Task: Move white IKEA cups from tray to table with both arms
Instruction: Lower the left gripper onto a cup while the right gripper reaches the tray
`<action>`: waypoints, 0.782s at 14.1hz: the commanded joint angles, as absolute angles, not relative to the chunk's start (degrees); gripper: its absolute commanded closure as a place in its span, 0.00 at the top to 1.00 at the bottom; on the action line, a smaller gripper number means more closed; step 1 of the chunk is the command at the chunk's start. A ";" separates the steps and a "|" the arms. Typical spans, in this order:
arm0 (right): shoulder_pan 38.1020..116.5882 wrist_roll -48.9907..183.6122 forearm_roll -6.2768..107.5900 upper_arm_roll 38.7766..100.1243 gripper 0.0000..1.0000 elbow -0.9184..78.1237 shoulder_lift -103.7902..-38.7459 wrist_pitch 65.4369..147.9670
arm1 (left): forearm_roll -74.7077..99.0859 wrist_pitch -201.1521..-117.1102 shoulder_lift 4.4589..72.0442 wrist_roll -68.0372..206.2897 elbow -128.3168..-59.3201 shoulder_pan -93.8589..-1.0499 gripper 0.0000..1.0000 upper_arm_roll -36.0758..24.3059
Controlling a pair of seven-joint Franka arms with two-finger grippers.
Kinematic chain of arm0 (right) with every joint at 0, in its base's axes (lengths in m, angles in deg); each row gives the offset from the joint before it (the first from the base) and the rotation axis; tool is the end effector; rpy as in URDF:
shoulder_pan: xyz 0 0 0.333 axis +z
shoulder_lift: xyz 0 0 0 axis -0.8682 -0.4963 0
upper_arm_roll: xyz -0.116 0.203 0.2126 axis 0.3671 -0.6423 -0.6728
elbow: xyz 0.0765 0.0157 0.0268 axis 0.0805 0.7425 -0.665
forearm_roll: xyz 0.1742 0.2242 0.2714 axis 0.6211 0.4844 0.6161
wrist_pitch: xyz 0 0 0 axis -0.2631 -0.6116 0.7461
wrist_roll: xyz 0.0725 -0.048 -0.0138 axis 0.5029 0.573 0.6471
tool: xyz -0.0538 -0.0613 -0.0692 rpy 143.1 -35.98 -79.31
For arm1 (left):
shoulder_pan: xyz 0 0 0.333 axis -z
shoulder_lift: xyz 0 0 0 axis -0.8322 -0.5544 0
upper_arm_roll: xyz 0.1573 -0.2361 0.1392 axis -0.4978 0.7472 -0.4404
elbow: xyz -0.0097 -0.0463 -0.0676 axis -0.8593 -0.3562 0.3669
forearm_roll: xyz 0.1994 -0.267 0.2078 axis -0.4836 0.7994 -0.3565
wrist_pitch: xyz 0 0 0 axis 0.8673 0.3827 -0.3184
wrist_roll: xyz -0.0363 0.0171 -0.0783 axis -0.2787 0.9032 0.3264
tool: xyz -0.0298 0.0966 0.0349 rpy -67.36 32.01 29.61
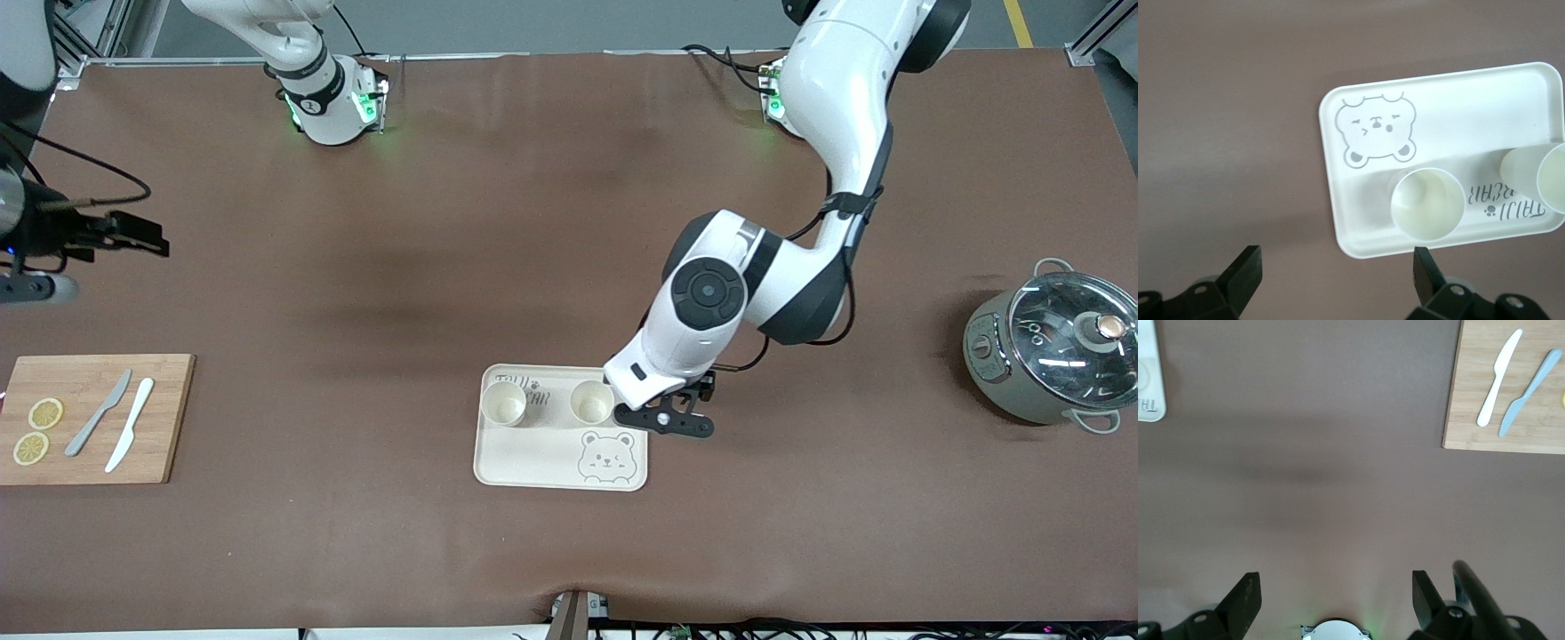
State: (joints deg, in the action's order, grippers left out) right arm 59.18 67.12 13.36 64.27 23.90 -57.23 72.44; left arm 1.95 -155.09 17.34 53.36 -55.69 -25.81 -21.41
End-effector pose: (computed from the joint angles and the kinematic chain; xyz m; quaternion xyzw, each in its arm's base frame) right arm 0.5848 -0.0141 0.5661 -0.9936 -0.0302 0.1087 0.0023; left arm 0.6544 -0.4126 0.3522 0.9948 -0.0916 0.0353 0.0260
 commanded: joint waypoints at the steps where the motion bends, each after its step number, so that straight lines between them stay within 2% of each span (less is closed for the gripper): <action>1: 57.79 67.82 13.19 63.39 1.00 23.25 -59.49 76.22 | 1.88 -158.49 13.52 51.59 -53.17 -23.90 1.00 -22.72; 6: 59.19 65.20 15.03 63.21 1.00 23.25 -66.60 83.62 | 1.88 -163.86 9.57 50.18 -53.08 -22.23 1.00 -22.80; 11: 61.12 56.93 19.34 63.03 1.00 22.20 -72.23 86.44 | 1.88 -166.42 7.80 50.26 -53.17 -22.23 1.00 -22.98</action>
State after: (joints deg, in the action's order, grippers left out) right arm 60.22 60.44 17.82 63.29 23.97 -70.81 86.30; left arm 1.95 -165.95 9.26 50.89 -55.44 -22.99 -21.96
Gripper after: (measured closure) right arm 0.000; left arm 0.000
